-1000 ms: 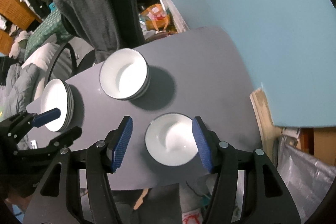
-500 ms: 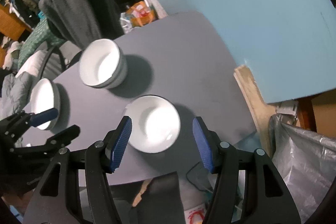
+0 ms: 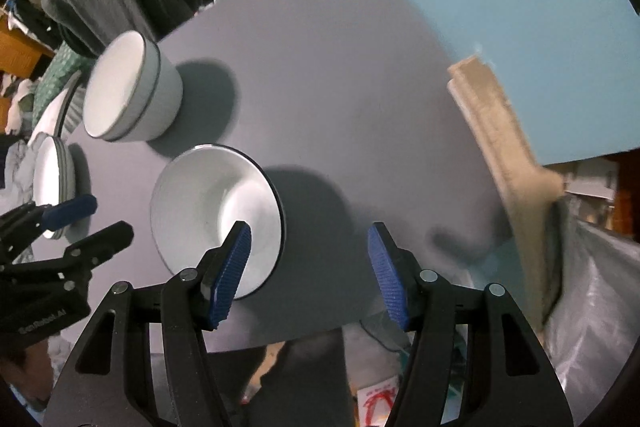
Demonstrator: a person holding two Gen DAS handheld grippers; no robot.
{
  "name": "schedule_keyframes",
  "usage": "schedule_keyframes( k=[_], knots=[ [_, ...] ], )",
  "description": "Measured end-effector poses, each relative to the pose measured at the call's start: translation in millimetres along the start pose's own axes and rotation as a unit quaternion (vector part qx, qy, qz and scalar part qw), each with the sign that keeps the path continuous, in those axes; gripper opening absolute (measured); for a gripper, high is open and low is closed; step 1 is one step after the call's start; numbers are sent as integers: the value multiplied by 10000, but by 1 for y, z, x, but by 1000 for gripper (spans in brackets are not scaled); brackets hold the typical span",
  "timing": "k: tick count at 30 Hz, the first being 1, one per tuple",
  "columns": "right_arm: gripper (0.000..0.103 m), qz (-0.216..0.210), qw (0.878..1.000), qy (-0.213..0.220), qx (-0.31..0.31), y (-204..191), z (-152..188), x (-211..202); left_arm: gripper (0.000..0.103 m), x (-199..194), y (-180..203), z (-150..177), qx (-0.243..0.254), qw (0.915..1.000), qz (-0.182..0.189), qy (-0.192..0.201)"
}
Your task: Organize plates and bowls
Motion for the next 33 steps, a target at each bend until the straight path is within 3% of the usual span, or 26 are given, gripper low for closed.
schedule_keyframes(
  k=[11,14,18,26,31,33],
  knots=[
    [59,-197,9991,-240,-295,-12,-1,41,60,37,-1,6,-313,9993,-80,-182],
    [44,-202,9984,-333,-409,-15,0,49,60,42,-3,7,-494,9986,66,-191],
    [34,-254,9982,-364,-409,-17,3,51,60,45,-1,8,-481,9986,18,-226],
    [20,-321,9984,-400,-250,-13,1,53,28,56,3,7,-323,9987,-7,-386],
    [11,-311,9983,-441,-221,-15,-2,53,12,57,17,8,-187,9989,144,-396],
    [7,-266,9983,-435,-294,-19,-2,51,11,56,20,8,-105,9992,69,-386]
  ],
)
Point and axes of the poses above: each gripper's, at about its wrist camera, not at the fingertips, and x roughly the way its jaws point, y to its right, z to its underside, the point moved 3 cm from there along x, roughly the way its jaws point
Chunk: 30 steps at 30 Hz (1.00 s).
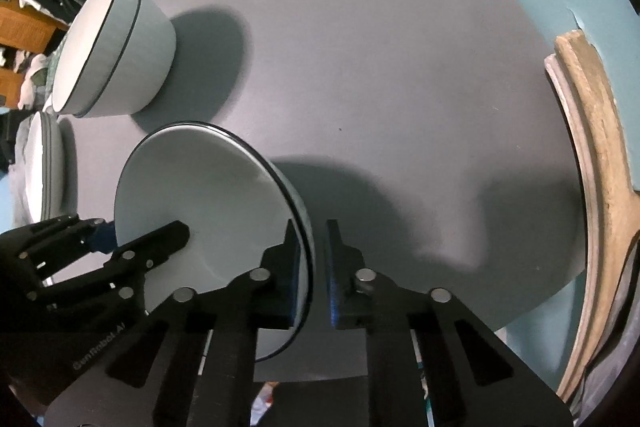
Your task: Organize plates and bowls
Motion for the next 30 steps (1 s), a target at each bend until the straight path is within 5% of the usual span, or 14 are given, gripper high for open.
schedule_keyframes(
  k=[30],
  knots=[
    [7,-126,9964,-382,-750,-102,-30,18,12,-14,-90,36,-748,9971,-147,-42]
  ],
)
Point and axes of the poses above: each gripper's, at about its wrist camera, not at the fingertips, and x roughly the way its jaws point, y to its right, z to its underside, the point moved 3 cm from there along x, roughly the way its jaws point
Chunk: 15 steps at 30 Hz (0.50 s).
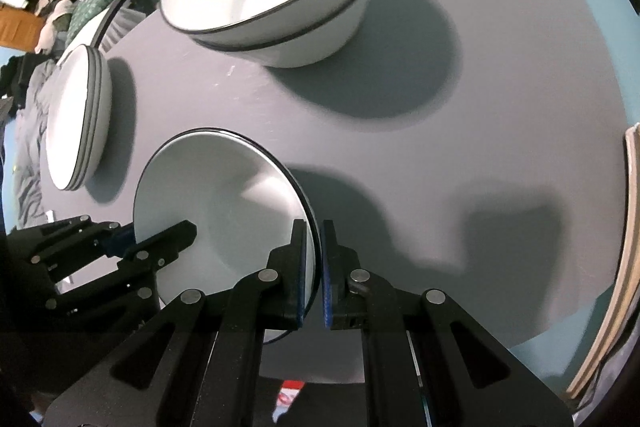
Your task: Organize plates and bowls
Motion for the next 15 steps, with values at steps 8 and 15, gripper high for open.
schedule_keyframes(
  k=[8,15],
  knots=[
    [9,-159,9997,-2,196,-22,-1,17,12,-1,-24,-13,17,10000,56,-23],
    [10,-298,9987,-41,401,-14,-2,22,12,8,-33,-15,-87,9998,181,-56]
  ],
)
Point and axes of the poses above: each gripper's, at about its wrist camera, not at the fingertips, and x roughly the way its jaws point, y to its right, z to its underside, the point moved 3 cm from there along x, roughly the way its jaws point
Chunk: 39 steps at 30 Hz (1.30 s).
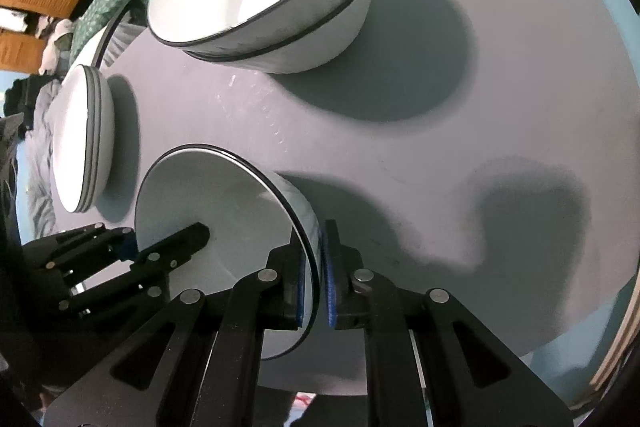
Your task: Organize plates and bowls
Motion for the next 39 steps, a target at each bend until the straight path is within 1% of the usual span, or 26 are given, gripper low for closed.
schedule_keyframes(
  k=[2,4,6,9,10,14,18,23,27,32,39],
  knots=[
    [10,6,10000,-31,-2,12,3,-4,11,2,0,-2,31,10000,53,-30],
    [8,37,10000,-36,-28,12,5,-2,11,3,9,-7,73,9999,68,-48],
    [8,42,10000,-18,-28,13,6,-5,10,1,5,-1,97,9999,106,-40],
    [7,31,10000,-37,18,14,4,-6,8,-3,-4,4,14,9996,279,-77],
    [7,32,10000,-33,49,8,3,-2,7,-2,-9,2,-18,9995,304,-86],
    [7,10,10000,-16,52,2,4,-6,7,-10,-15,0,-72,9997,235,-68],
    [7,-116,9998,-14,171,-4,4,-11,7,-23,-20,-1,-22,9997,224,-32],
    [7,-173,9996,69,203,-8,1,-25,7,-42,-20,-3,17,9997,238,111],
    [7,-127,9996,168,177,-16,-2,-42,7,-64,-14,-9,108,9994,178,285],
    [7,-94,9993,329,157,-17,-15,-65,7,-87,-3,-20,168,9981,272,529],
    [7,-8,9981,604,90,-25,-41,-87,7,-109,-2,-52,227,9956,274,868]
  ],
)
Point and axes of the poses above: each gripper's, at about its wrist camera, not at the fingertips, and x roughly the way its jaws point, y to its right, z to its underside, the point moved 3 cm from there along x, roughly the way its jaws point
